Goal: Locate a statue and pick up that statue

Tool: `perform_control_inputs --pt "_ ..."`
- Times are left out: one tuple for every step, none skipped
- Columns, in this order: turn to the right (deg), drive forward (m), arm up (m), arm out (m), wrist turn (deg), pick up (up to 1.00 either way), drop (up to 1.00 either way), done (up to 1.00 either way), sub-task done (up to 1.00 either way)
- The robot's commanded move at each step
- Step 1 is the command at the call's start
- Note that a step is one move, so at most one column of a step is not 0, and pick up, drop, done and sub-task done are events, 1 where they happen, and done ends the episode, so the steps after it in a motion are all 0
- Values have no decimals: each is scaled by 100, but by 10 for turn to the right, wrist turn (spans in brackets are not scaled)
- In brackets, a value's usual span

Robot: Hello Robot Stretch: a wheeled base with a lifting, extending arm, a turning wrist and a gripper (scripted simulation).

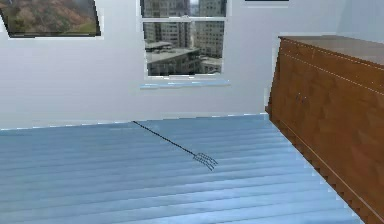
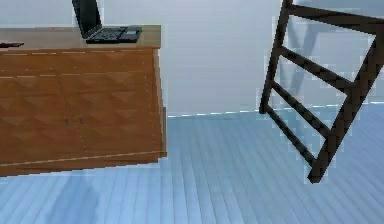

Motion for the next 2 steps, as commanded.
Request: perform_control_inputs --pt "0 20 0 0 0 0 0 0 0" --pt "-450 0 0 0 0 0 0 0 0"
